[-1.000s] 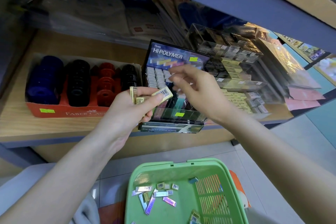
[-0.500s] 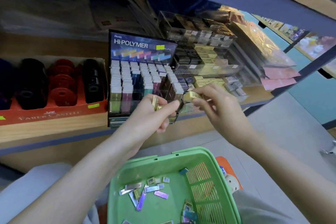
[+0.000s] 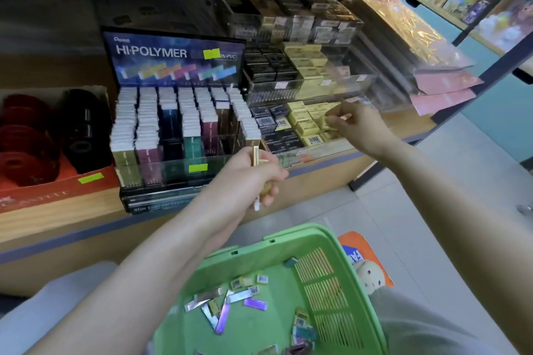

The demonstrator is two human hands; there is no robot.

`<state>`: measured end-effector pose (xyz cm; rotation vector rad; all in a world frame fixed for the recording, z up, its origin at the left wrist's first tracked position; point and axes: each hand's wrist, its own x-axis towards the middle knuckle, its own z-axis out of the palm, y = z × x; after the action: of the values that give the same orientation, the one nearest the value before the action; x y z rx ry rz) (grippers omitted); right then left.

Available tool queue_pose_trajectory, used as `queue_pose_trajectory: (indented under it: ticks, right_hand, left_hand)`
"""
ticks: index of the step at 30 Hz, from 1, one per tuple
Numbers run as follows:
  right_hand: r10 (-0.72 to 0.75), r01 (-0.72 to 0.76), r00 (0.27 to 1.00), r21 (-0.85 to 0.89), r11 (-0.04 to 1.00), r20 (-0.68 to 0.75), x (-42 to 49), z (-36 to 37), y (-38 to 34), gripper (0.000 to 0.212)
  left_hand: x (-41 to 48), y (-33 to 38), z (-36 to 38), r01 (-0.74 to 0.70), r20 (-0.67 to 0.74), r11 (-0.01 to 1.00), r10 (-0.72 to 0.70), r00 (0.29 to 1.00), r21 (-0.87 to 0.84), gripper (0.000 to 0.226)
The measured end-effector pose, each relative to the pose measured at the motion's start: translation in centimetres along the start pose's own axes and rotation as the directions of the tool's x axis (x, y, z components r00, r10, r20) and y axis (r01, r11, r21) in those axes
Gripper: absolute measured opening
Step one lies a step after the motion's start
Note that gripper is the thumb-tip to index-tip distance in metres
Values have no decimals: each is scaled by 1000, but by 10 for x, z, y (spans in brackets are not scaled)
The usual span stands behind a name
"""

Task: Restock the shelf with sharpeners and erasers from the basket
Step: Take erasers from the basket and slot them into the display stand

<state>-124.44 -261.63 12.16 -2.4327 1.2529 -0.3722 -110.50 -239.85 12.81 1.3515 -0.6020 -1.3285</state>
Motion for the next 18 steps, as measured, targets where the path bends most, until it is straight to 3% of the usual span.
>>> queue_pose_trajectory:
  ticks: [3, 7, 13, 18]
  right_hand:
    - [-74, 84, 993, -111, 990, 88, 0, -3, 6, 26]
    - [-132, 140, 990, -163, 977, 58, 1, -4, 13, 23]
    - [-82, 54, 986, -189, 981, -143, 10, -17, 42, 26]
    - [-76, 38, 987, -249, 968, -143, 20, -17, 43, 27]
  left_hand:
    - [7, -2, 6, 14, 62, 1000, -13, 998, -25, 22]
    - [13, -7, 13, 73, 104, 996, -68, 992, -43, 26]
    - [16, -13, 17, 143, 78, 989, -141, 987, -21, 24]
    - [17, -15, 18, 210, 88, 970, -200, 976, -125, 23]
